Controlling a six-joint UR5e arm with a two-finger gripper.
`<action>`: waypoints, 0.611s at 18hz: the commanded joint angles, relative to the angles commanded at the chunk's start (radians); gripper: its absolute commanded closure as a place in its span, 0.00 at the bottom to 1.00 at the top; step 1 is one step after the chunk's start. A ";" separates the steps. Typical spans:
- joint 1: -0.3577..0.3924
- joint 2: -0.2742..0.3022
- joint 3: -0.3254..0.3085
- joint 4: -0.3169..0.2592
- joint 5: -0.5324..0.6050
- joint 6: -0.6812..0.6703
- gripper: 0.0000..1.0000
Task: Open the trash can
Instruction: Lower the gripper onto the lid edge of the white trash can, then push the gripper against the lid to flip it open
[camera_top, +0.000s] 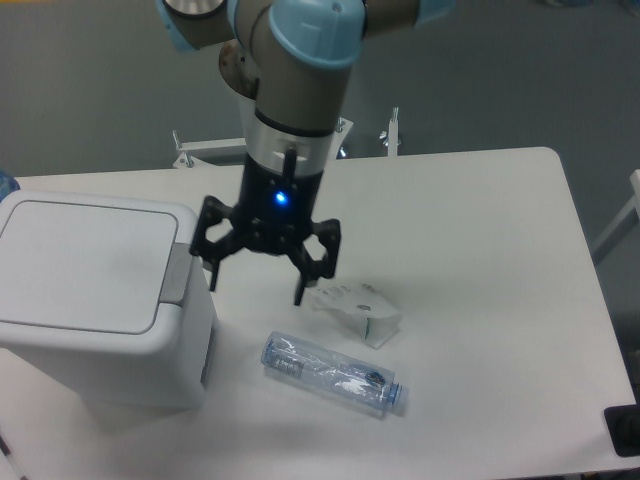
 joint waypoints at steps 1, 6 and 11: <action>0.000 -0.003 -0.002 0.005 0.005 0.000 0.00; -0.032 -0.043 0.008 0.011 0.014 -0.003 0.00; -0.035 -0.055 0.008 0.011 0.014 -0.002 0.00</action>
